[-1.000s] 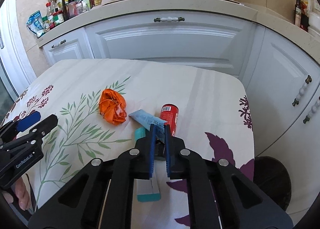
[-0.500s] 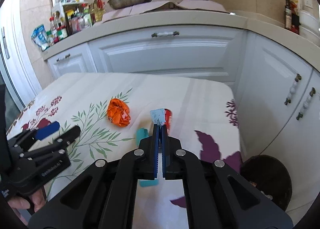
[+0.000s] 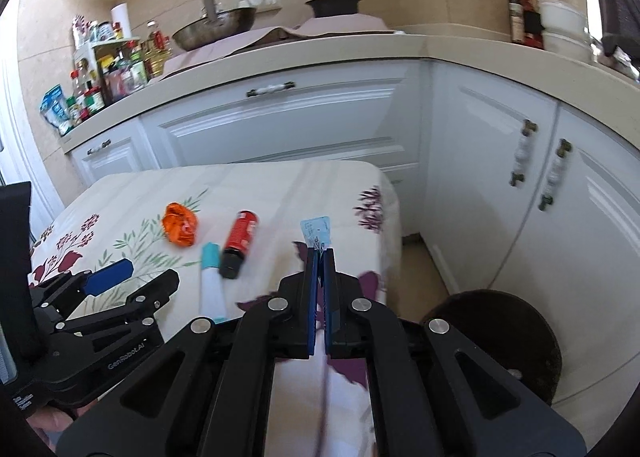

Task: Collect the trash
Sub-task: 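Grasp the white marker with teal cap with the left tool while the right tool holds the tube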

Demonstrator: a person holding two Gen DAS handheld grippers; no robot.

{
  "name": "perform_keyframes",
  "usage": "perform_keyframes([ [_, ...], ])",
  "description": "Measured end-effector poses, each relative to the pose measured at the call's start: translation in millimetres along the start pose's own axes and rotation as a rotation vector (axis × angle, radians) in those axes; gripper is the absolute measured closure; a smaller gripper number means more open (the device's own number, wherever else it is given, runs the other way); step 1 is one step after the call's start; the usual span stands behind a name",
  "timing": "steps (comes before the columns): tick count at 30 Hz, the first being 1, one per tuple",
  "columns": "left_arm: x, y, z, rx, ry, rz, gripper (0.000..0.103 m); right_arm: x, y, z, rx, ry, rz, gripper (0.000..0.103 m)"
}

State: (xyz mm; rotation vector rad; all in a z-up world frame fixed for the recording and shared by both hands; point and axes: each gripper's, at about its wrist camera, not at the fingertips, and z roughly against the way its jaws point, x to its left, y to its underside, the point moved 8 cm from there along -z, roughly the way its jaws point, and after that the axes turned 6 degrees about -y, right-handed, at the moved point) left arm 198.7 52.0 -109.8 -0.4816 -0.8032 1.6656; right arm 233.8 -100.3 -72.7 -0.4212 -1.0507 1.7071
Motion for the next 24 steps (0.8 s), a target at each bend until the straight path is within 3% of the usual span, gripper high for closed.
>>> perform_keyframes([
  [12, -26, 9, -24, 0.113, 0.009, -0.016, 0.045, -32, 9, 16, -0.032, 0.006, -0.046, 0.100],
  [13, -27, 10, -25, 0.121, 0.016, -0.019, 0.049, -32, 9, 16, -0.033, 0.006, -0.047, 0.100],
  [14, -28, 11, -26, 0.129, 0.023, -0.021, 0.062, -33, 9, 17, -0.035, 0.005, -0.049, 0.100],
  [16, -28, 10, -26, 0.132, 0.031, -0.021, 0.071, -34, 9, 17, -0.037, 0.005, -0.051, 0.100],
  [18, -29, 10, -25, 0.130, 0.041, -0.022, 0.086, -34, 9, 17, -0.038, 0.004, -0.052, 0.100],
  [21, -27, 10, -24, 0.130, 0.055, -0.008, 0.098, -34, 8, 16, -0.040, 0.002, -0.053, 0.100],
  [24, -23, 12, -22, 0.129, 0.068, 0.004, 0.099, -34, 9, 17, -0.040, 0.002, -0.053, 0.100],
])
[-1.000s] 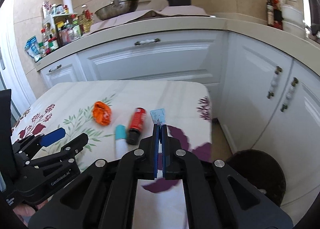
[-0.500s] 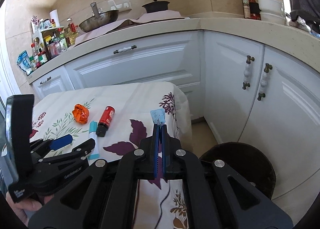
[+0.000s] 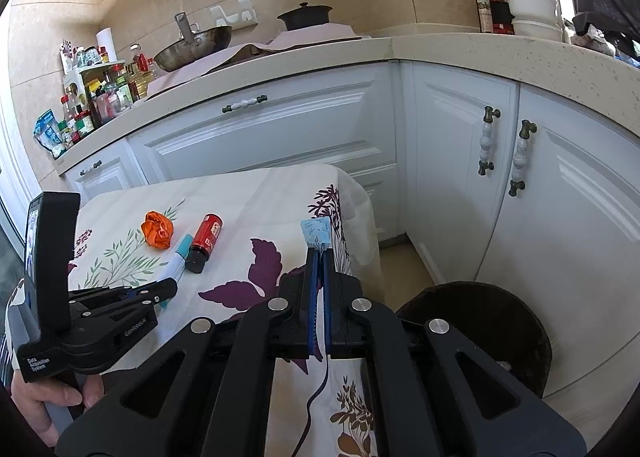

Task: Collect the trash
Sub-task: 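Grasp the white marker with teal cap with the left tool while the right tool holds the tube, then carry the marker and blue tube over the black bin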

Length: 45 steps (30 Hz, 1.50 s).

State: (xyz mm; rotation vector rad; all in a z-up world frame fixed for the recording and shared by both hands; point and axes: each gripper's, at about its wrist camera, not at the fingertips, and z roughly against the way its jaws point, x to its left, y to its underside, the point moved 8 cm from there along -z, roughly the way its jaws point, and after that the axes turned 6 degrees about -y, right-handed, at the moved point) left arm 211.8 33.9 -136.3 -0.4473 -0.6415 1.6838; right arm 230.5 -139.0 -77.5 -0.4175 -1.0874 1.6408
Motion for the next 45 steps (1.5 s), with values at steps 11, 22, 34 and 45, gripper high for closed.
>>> perform_keyframes([
  [11, 11, -1, 13, -0.048, 0.015, -0.001, 0.100, 1, -2, 2, -0.007, 0.000, 0.000, 0.100],
  [22, 8, -10, 35, -0.098, 0.028, -0.007, 0.100, -11, -7, 17, -0.038, 0.029, -0.010, 0.100],
  [34, -40, -23, 58, -0.151, 0.105, -0.064, 0.100, -45, -8, 47, -0.076, 0.123, -0.028, 0.100],
  [45, -120, -24, 73, -0.181, 0.205, -0.173, 0.100, -94, 8, 78, -0.088, 0.234, -0.074, 0.100],
])
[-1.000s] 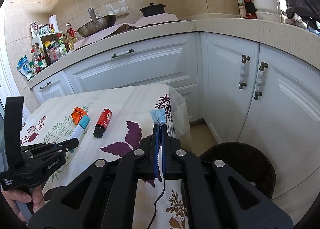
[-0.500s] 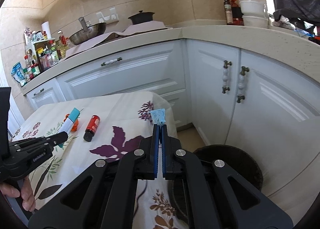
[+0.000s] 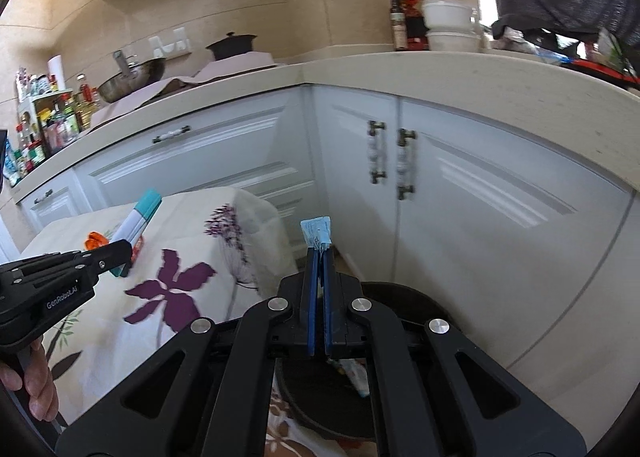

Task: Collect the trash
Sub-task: 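Carry the marker and blue tube over the black bin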

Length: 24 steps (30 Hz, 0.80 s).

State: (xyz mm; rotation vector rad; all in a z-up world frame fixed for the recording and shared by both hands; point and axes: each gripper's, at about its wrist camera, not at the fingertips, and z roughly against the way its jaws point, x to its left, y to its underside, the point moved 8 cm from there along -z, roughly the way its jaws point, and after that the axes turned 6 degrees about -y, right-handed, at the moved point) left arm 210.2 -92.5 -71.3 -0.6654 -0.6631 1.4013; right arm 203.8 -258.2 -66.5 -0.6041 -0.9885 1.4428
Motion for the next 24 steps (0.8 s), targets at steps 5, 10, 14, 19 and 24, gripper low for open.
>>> perform_keyframes([
  [5, -35, -1, -4, -0.006, 0.035, -0.052, 0.100, -22, 5, 7, -0.002, 0.037, -0.021, 0.100],
  [10, -62, 2, -11, 0.000, 0.063, -0.086, 0.100, -37, 8, 12, -0.006, 0.064, -0.035, 0.100],
  [14, -77, 6, -17, 0.006, 0.070, -0.108, 0.100, -48, 11, 13, -0.005, 0.078, -0.048, 0.100],
  [19, -93, 12, -29, 0.019, 0.068, -0.137, 0.100, -59, 18, 11, 0.000, 0.090, -0.064, 0.100],
  [24, -103, 15, -40, 0.030, 0.061, -0.156, 0.100, -69, 25, 5, 0.014, 0.099, -0.078, 0.100],
])
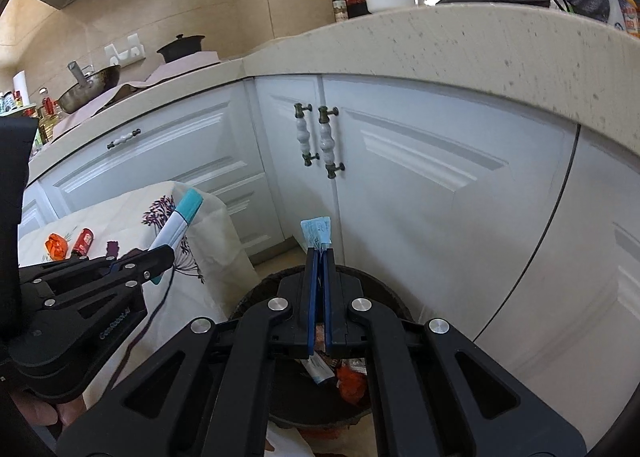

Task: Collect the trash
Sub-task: 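Carry the marker and blue tube over the black bin, then open both tools to drop the marker and tube into the bin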

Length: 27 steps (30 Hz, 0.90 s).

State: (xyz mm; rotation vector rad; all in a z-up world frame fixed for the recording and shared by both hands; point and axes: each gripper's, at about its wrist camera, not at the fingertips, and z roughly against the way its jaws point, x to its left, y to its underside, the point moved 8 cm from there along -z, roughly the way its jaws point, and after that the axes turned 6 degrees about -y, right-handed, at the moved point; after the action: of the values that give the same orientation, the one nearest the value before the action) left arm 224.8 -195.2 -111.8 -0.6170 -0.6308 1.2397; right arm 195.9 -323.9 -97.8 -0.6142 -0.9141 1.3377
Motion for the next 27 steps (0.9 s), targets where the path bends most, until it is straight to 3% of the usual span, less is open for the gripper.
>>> perform_keyframes([
  [10, -7, -2, -11, 0.015, -0.010, -0.010, 0.099, -8, 6, -10, 0.006, 0.022, -0.008, 0.099],
  [13, -7, -1, -15, 0.021, -0.020, -0.013, 0.087, -12, 8, -15, 0.006, 0.031, -0.016, 0.088],
  [14, -7, -1, -16, 0.022, -0.023, -0.013, 0.075, -14, 9, -16, 0.008, 0.034, -0.020, 0.081],
  [15, -7, -1, -17, 0.021, -0.027, -0.013, 0.065, -15, 10, -17, 0.007, 0.039, -0.021, 0.079],
  [17, -6, 0, -17, 0.017, -0.034, -0.015, 0.059, -17, 13, -20, 0.015, 0.041, -0.025, 0.079],
  [25, -6, 0, -18, 0.023, -0.041, -0.013, 0.049, -19, 15, -22, 0.019, 0.047, -0.035, 0.077],
  [27, -5, 0, -16, 0.018, -0.042, -0.009, 0.045, -19, 14, -21, 0.016, 0.051, -0.038, 0.069],
])
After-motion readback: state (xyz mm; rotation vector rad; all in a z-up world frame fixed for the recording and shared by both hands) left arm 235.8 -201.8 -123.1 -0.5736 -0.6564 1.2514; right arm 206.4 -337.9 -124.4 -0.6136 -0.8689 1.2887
